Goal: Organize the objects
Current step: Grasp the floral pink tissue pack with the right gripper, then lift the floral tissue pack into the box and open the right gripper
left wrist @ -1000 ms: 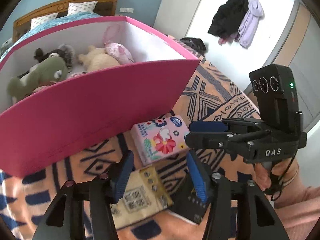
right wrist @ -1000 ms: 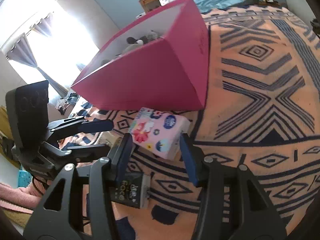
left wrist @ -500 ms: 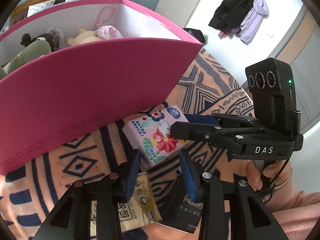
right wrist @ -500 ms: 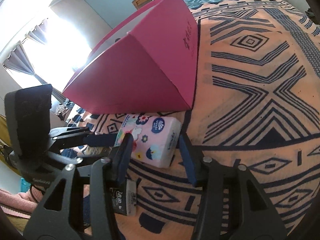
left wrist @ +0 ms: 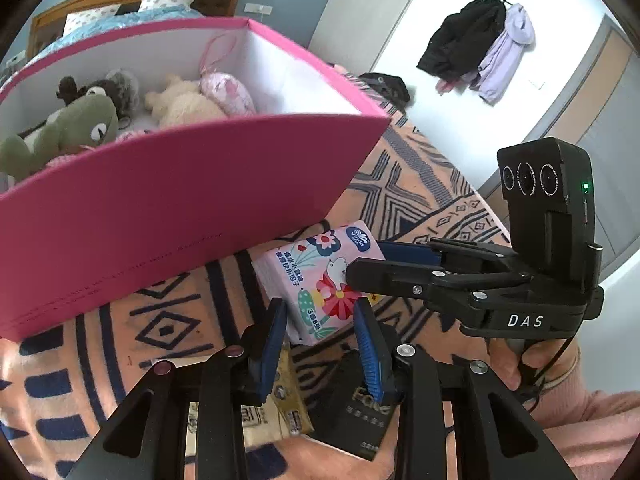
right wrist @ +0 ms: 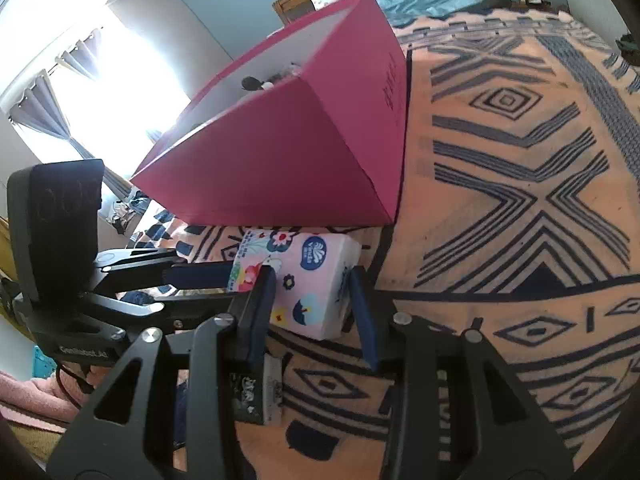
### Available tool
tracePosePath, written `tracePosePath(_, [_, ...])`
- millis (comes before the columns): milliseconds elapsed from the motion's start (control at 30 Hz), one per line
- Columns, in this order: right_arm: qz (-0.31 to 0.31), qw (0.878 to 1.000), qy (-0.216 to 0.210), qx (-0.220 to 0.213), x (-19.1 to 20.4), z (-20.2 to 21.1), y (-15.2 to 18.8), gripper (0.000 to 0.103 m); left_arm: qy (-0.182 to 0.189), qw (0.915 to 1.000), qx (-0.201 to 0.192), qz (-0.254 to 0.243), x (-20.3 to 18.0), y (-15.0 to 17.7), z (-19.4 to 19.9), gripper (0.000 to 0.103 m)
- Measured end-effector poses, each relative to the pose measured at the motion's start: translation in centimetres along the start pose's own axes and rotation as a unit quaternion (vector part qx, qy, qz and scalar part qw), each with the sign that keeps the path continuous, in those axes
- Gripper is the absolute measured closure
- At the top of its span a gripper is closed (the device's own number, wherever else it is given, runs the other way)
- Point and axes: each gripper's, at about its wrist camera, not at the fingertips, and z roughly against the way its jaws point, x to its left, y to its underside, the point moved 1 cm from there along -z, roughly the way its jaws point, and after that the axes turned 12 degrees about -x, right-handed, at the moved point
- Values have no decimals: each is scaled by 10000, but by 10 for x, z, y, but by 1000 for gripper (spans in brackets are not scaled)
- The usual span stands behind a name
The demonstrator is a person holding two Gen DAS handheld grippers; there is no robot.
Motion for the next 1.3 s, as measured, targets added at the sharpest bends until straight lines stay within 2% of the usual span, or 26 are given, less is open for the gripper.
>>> tracePosePath(333, [415, 9988, -8, -247, 30, 26, -6, 62, 119, 9992, -348, -170, -15, -8, 28, 69])
tracePosePath(833, [1009, 9922, -156, -713, 67, 51, -42, 61, 111, 9937, -992, -503, -28, -40, 73, 69])
tracePosePath(1300, [1281, 9880, -263, -823, 75, 35, -84, 61, -179, 9904, -1256, -543, -12, -77, 71, 68])
